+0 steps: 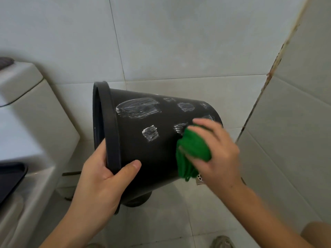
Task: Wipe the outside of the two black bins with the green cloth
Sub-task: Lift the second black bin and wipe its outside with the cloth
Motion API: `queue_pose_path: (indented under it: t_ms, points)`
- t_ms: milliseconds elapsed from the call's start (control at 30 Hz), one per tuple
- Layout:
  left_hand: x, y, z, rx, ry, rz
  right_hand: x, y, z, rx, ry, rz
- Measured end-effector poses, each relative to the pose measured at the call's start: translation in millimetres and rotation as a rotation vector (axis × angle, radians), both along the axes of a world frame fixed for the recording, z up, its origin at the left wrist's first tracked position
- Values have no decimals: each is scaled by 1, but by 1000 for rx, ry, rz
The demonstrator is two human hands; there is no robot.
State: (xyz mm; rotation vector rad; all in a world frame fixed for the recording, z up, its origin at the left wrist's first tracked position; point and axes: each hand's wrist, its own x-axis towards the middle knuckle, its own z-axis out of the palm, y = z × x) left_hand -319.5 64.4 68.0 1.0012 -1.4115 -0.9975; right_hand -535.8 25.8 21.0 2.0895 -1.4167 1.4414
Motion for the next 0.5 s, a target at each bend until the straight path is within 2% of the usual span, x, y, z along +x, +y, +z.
queue_pose_path:
  t_ms: [67,100,267,400,500]
  points:
    - [-4,2,1,-36,-46,-5,-4,-7,10,55,-188,-47]
    - [-5,2,2,-53,-65,-9,-1,-6,12,56,-213,-56]
    - [-5,2,-1,-37,-43,-12,8,5,3,-7,54,91]
    - [-7,4,0,-72,-53,-7,-4,-10,21,79,-159,31]
    - [-6,4,-2,-82,-52,9,8,1,15,39,-50,78]
